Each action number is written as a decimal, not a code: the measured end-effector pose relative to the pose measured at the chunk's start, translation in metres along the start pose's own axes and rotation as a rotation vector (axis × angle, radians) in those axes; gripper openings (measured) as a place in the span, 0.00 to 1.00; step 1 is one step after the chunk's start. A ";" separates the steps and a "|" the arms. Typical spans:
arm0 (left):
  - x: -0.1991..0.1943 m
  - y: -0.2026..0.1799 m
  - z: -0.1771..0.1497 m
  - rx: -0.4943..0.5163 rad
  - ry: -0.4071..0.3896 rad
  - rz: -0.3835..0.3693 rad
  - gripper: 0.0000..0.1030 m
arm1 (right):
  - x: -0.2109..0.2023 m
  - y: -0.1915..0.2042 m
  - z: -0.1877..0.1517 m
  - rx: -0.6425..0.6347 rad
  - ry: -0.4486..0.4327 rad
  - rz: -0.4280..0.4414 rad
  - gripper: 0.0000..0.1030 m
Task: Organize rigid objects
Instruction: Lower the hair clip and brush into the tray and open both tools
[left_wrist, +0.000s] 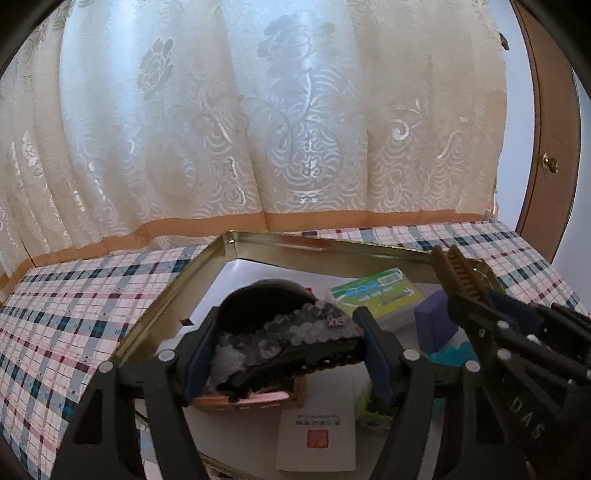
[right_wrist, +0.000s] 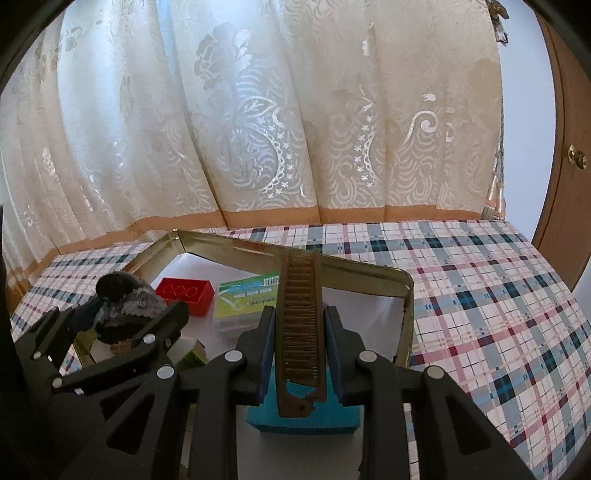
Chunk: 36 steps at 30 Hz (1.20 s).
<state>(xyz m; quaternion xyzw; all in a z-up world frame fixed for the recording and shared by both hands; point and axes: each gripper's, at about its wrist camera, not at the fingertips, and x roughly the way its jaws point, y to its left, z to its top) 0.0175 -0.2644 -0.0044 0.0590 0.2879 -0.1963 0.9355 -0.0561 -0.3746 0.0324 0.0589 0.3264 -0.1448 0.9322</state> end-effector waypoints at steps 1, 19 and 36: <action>0.001 0.000 0.000 0.002 0.000 0.003 0.68 | 0.001 0.001 0.000 -0.002 0.003 0.001 0.28; 0.022 0.008 0.007 0.007 0.031 0.064 0.69 | 0.013 0.003 0.002 -0.015 0.068 0.036 0.28; -0.008 0.031 0.000 -0.066 -0.065 0.119 1.00 | -0.012 -0.004 -0.002 0.039 -0.082 0.023 0.84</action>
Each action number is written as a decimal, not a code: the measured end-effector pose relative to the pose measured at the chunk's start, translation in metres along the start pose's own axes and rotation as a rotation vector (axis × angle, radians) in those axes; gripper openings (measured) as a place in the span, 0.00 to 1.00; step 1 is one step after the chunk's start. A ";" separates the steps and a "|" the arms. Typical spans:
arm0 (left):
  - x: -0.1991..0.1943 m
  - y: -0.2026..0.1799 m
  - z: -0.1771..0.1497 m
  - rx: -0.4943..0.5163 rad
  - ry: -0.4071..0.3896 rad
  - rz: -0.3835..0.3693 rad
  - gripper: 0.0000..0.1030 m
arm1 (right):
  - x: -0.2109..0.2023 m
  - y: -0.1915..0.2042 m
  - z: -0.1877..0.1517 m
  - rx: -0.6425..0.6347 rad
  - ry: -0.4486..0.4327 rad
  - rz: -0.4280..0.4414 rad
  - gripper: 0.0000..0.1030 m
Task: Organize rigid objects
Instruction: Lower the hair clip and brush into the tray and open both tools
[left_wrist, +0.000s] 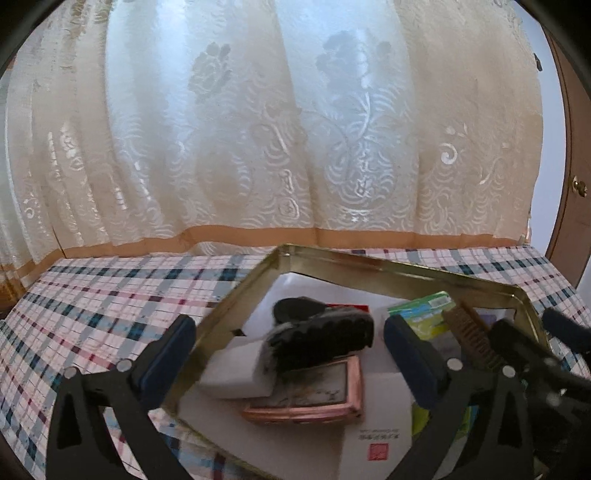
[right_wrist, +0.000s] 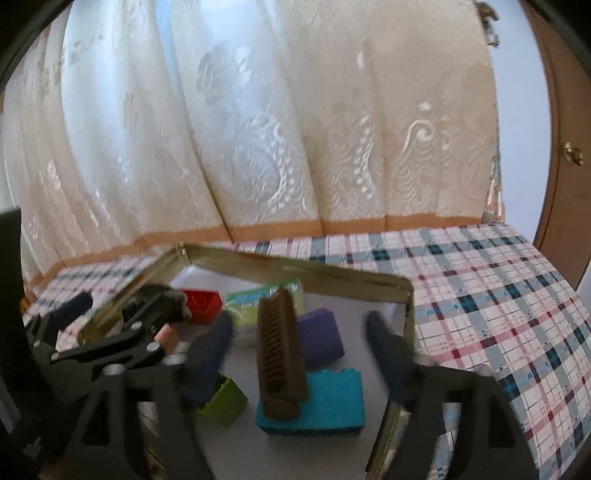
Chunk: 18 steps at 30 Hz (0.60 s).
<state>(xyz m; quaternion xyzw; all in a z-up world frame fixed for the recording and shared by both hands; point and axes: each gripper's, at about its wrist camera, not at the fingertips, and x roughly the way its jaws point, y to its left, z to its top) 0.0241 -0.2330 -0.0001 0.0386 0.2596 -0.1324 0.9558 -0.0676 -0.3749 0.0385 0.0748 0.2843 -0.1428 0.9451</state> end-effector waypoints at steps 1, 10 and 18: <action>-0.002 0.001 -0.001 0.006 -0.006 0.002 1.00 | -0.004 0.000 0.000 0.005 -0.018 -0.005 0.85; -0.022 0.014 -0.009 -0.007 -0.041 0.011 1.00 | -0.016 0.004 -0.006 0.037 -0.082 0.000 0.86; -0.041 0.019 -0.015 0.001 -0.095 0.022 1.00 | -0.037 0.017 -0.013 0.024 -0.224 -0.038 0.86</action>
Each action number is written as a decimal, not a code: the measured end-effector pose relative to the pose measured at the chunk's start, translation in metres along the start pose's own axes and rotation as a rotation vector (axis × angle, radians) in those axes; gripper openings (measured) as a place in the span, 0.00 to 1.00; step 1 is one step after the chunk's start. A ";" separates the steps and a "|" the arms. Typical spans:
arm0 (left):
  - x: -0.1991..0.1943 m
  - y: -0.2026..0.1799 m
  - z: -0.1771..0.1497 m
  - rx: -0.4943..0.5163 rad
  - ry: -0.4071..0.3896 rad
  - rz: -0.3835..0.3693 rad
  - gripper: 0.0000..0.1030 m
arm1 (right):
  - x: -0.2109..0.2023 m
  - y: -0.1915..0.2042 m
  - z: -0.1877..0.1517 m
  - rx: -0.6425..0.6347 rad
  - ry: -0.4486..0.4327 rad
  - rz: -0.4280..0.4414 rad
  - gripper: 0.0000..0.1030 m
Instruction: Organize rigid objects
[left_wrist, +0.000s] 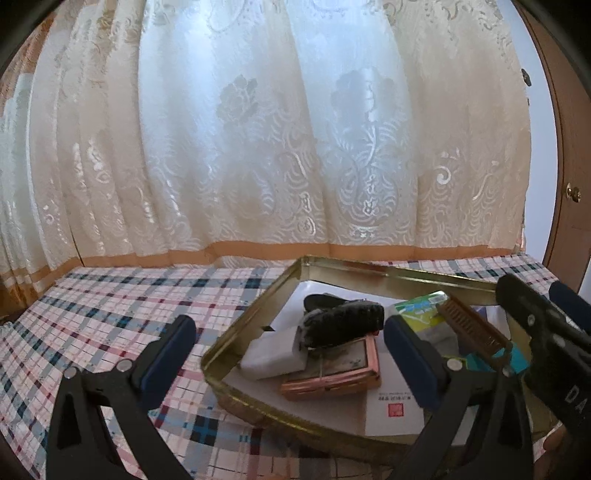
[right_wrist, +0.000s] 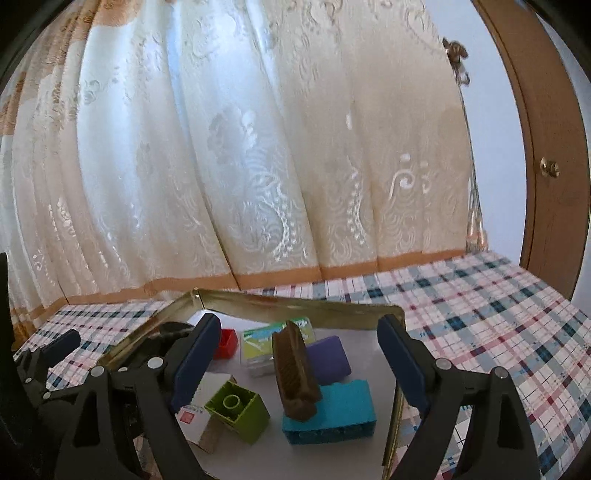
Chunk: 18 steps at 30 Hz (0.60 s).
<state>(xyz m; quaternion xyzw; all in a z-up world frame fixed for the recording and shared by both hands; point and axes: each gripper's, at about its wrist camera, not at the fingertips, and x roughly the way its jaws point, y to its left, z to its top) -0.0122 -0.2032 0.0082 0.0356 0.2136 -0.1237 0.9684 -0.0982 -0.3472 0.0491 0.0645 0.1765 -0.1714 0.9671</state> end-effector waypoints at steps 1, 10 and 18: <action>-0.002 0.000 -0.001 0.004 -0.004 0.002 1.00 | -0.002 0.001 0.000 -0.006 -0.011 -0.008 0.86; -0.017 0.012 -0.004 -0.025 -0.043 0.015 1.00 | -0.016 0.011 -0.002 -0.065 -0.092 -0.053 0.86; -0.027 0.010 -0.007 0.001 -0.058 0.015 1.00 | -0.033 0.007 -0.006 -0.063 -0.116 -0.072 0.86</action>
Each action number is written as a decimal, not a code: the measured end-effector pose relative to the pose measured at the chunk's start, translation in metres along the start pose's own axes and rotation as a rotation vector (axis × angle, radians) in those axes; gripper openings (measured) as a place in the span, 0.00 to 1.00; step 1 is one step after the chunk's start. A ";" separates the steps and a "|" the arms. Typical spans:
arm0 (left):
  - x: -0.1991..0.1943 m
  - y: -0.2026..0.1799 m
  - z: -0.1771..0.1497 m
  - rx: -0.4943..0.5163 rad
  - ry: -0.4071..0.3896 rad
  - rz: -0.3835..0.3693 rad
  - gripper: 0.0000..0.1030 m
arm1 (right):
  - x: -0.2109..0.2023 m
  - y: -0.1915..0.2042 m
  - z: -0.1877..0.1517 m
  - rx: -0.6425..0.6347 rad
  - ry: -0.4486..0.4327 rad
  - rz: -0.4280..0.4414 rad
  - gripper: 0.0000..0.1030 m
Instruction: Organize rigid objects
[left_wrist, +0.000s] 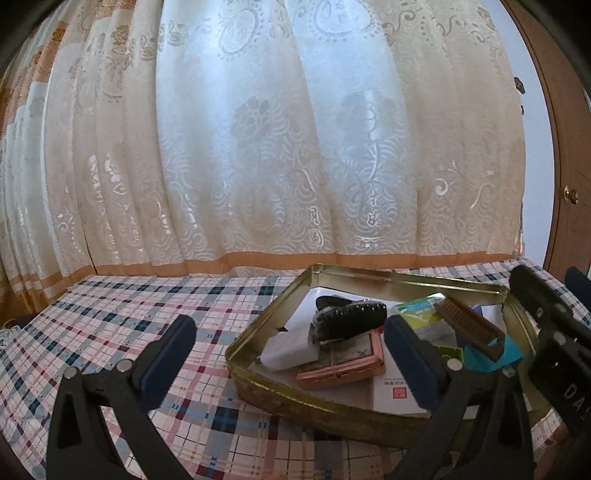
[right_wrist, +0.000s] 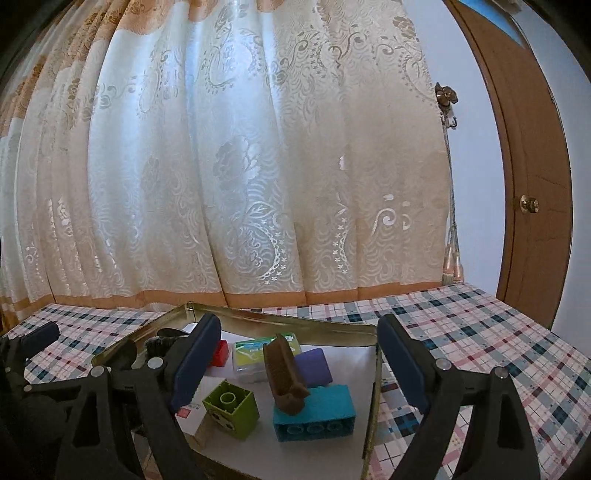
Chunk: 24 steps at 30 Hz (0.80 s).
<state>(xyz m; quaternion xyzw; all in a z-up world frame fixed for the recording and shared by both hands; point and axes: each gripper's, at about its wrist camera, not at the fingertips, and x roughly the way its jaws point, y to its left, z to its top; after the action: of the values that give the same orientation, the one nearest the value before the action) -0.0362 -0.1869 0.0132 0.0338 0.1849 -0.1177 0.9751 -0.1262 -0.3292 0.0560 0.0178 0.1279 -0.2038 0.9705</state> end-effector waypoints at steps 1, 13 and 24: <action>-0.001 0.001 -0.001 -0.002 -0.001 -0.003 1.00 | -0.002 -0.001 0.000 0.002 -0.004 -0.005 0.86; -0.013 0.006 -0.003 -0.022 -0.020 -0.012 1.00 | -0.015 -0.003 -0.001 -0.002 -0.029 -0.018 0.86; -0.026 0.001 -0.006 -0.003 -0.052 -0.025 1.00 | -0.027 -0.004 -0.002 0.000 -0.048 -0.014 0.86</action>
<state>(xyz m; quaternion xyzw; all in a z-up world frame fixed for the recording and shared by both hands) -0.0618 -0.1797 0.0175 0.0268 0.1600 -0.1303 0.9781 -0.1521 -0.3221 0.0608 0.0119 0.1047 -0.2111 0.9718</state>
